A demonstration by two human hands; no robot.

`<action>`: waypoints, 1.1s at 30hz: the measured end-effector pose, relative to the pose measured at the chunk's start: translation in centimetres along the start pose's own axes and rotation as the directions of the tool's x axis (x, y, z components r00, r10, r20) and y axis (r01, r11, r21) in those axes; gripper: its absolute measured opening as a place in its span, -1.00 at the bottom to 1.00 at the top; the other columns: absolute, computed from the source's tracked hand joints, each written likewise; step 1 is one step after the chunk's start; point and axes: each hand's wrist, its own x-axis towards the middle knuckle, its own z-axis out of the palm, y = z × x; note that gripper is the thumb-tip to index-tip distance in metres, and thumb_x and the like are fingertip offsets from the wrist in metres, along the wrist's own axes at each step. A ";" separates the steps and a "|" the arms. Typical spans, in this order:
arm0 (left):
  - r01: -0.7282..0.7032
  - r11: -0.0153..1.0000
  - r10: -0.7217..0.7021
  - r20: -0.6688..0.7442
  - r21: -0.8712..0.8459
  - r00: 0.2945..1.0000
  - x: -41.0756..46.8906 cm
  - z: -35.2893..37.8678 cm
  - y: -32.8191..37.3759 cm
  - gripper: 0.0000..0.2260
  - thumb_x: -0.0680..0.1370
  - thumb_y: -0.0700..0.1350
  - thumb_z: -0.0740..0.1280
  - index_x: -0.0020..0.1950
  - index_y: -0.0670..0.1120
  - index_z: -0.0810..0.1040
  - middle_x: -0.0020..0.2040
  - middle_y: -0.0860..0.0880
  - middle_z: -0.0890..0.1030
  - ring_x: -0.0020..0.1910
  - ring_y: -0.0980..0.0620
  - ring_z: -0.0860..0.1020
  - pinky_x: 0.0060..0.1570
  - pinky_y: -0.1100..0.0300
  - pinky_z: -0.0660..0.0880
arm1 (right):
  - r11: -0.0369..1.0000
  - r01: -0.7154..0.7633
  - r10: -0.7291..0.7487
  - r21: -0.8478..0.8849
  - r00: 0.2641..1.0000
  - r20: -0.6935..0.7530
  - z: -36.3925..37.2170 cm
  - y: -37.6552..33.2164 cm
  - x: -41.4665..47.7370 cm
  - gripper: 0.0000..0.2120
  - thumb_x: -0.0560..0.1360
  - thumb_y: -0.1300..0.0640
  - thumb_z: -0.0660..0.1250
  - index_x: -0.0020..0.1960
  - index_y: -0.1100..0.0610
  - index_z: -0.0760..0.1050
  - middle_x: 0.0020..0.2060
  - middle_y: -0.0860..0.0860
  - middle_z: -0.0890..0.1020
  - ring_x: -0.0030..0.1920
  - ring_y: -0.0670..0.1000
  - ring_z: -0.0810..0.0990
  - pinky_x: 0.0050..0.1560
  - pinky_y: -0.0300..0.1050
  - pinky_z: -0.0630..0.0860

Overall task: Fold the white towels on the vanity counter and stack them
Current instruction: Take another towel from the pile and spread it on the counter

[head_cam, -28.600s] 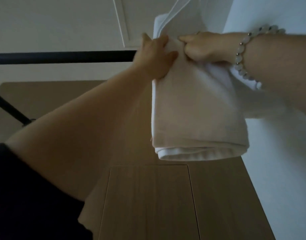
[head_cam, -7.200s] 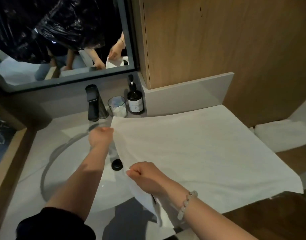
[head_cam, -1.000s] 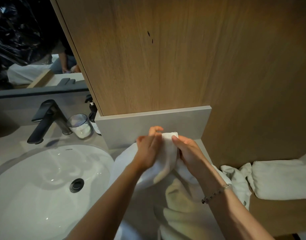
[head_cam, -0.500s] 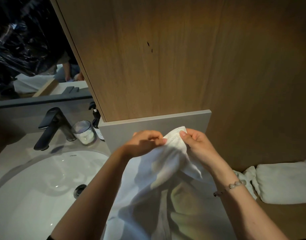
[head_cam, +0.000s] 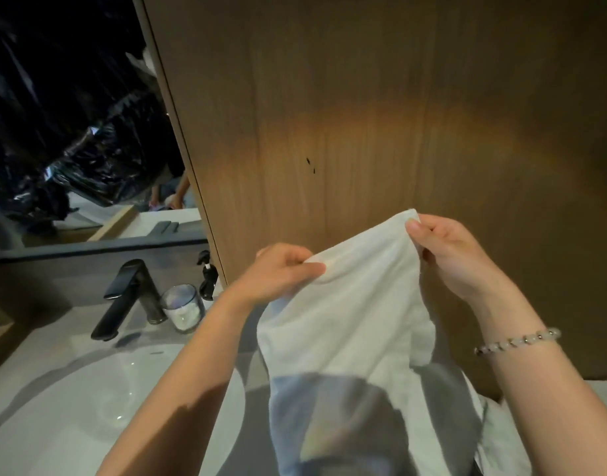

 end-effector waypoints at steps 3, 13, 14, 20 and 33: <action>-0.096 0.994 0.096 0.001 0.056 0.995 -0.7 -2.4 3.7 -0.83 0.36 0.14 0.37 -0.33 0.07 0.61 -0.25 0.15 0.62 -0.19 0.16 0.57 0.04 0.12 0.44 | 0.993 0.095 -0.095 -0.070 0.995 -0.009 -0.5 -3.6 0.8 -0.69 0.51 0.00 0.18 -0.29 0.00 0.62 -0.30 -0.03 0.64 -0.27 -0.04 0.56 -0.18 -0.22 0.45; -0.219 0.927 0.189 0.123 0.305 0.974 -3.3 -5.9 8.5 -0.75 0.44 0.05 0.40 -0.12 -0.13 0.67 -0.05 0.07 0.55 -0.02 0.07 0.54 0.15 0.03 0.46 | 0.973 0.162 -0.193 -0.163 0.961 -0.198 -0.5 -12.4 2.8 -0.77 0.58 -0.07 0.15 -0.03 -0.03 0.54 -0.05 -0.08 0.63 0.02 -0.05 0.61 0.06 -0.10 0.53; -0.208 0.934 0.175 0.133 0.292 0.975 -3.5 -5.9 8.1 -0.68 0.42 0.10 0.42 -0.12 -0.17 0.66 -0.06 0.03 0.55 -0.02 0.00 0.55 0.12 -0.04 0.47 | 0.975 0.153 -0.187 -0.162 0.957 -0.221 -0.4 -12.6 3.0 -0.77 0.58 -0.07 0.14 -0.03 -0.04 0.54 -0.04 -0.07 0.62 0.03 -0.05 0.61 0.08 -0.09 0.53; -0.170 0.947 0.120 0.189 0.273 0.975 -5.3 -7.2 6.8 -0.62 0.35 0.26 0.34 -0.10 -0.02 0.66 -0.05 -0.22 0.62 -0.05 -0.30 0.54 0.04 -0.26 0.46 | 0.976 0.088 -0.140 -0.197 0.952 -0.271 -0.6 -12.8 3.6 -0.78 0.60 -0.07 0.13 0.01 -0.05 0.53 0.02 -0.05 0.59 0.08 -0.02 0.56 0.21 0.02 0.48; 0.032 0.854 -0.131 0.155 0.520 0.979 -6.1 -10.5 7.9 -0.58 0.47 0.09 0.37 -0.22 -0.31 0.54 -0.42 -0.03 0.39 -0.44 0.05 0.28 -0.40 0.28 0.21 | 0.996 0.081 -0.090 -0.040 0.852 -0.515 -3.3 -14.6 3.1 -0.86 0.60 -0.02 0.14 0.00 -0.09 0.48 -0.02 -0.13 0.56 0.03 -0.12 0.56 0.00 -0.18 0.51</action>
